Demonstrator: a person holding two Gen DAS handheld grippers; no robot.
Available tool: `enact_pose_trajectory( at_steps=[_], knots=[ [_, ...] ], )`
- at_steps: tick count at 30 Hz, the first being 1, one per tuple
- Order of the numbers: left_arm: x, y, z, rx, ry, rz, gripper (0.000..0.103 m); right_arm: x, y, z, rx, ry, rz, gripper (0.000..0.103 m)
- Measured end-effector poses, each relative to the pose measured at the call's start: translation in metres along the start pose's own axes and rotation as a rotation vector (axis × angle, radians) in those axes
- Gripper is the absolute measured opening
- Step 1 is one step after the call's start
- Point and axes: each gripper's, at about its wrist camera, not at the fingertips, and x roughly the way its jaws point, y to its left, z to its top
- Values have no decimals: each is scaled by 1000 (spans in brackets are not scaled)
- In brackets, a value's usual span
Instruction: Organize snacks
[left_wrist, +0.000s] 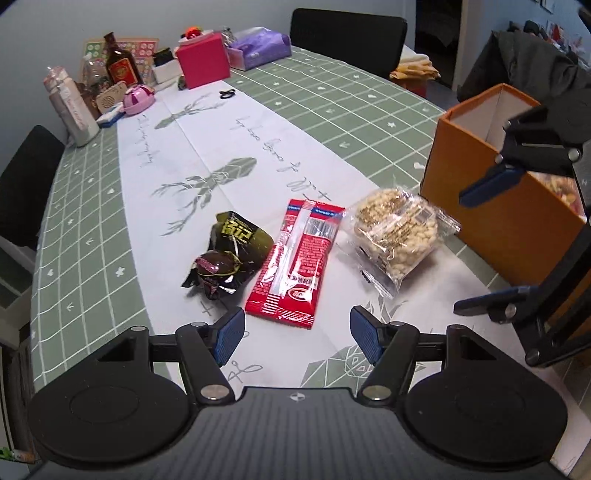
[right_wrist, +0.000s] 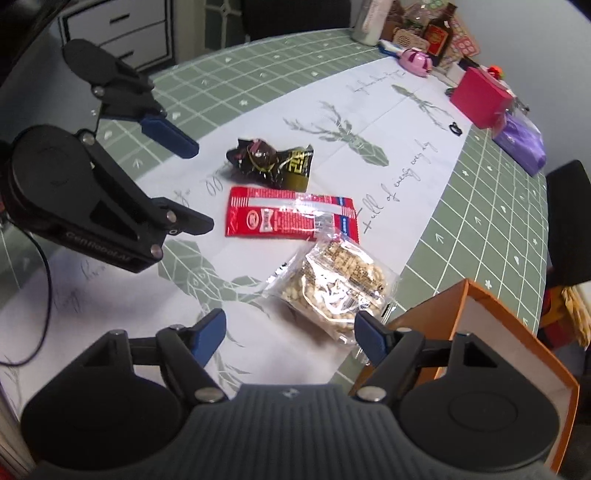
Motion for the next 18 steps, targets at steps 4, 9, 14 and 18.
enact_pose_trajectory(
  at_steps=[4,9,14,18],
  knots=[
    [22,2,-2,18,22,-9,77,19,-1,1,-87,46,-31,75],
    [47,9,0,-5,32,-11,77,35,0,6,-222,60,-72,75],
    [64,12,2,-11,20,-10,77,51,-3,12,-285,97,-93,76],
    [73,10,1,-51,2,-17,77,59,-2,12,-303,111,-92,68]
  ],
)
